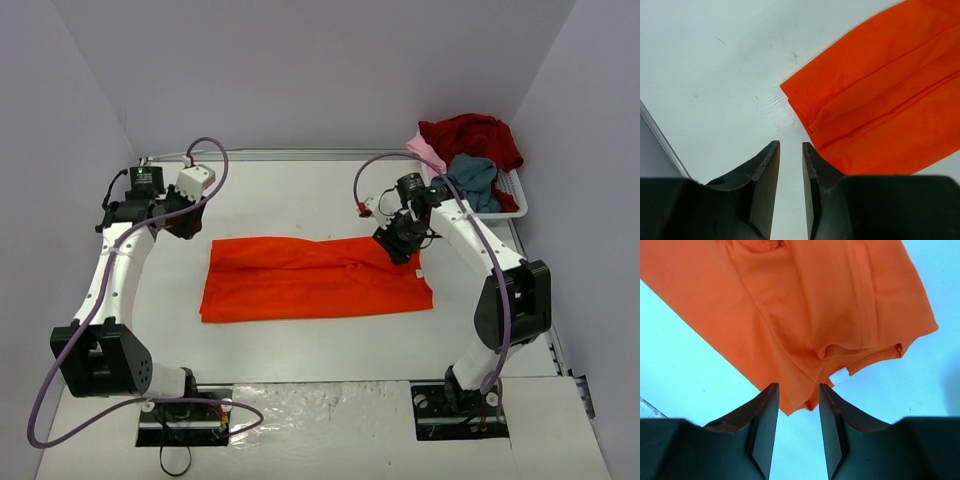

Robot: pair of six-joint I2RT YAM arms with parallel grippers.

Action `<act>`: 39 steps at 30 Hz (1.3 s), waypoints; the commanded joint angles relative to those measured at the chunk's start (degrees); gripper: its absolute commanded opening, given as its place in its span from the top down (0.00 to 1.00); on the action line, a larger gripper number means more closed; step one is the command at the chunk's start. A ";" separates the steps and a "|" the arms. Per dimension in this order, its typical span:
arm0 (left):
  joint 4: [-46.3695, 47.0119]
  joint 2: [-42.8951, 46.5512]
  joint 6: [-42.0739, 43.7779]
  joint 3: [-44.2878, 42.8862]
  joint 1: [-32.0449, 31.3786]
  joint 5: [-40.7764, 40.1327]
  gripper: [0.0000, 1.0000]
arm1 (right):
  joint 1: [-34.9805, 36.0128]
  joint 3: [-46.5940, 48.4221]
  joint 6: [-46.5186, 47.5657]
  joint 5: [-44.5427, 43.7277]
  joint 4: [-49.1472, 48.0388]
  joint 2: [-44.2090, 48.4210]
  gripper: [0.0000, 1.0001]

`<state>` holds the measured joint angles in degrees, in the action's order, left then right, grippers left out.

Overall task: Fold and stack the t-shirts
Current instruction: Fold the other side of the tshirt into a rectangle

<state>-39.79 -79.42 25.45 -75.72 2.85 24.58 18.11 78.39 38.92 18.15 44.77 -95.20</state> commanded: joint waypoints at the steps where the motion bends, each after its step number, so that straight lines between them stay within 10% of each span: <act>1: -2.66 2.07 -1.72 -1.89 0.22 -0.23 0.76 | -3.24 2.29 0.90 1.35 -0.02 -1.04 0.66; 14: -3.10 8.31 -3.57 3.73 1.37 -4.10 0.76 | -7.91 19.25 3.36 9.88 0.13 -24.58 0.69; 39: -1.52 9.63 -5.32 6.99 1.89 -4.89 0.76 | -7.83 18.38 7.67 13.40 4.44 -29.43 0.75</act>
<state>-41.76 -71.16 20.99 -68.66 4.32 19.42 10.17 97.51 45.36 30.30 45.19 -123.70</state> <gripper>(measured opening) 0.240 0.252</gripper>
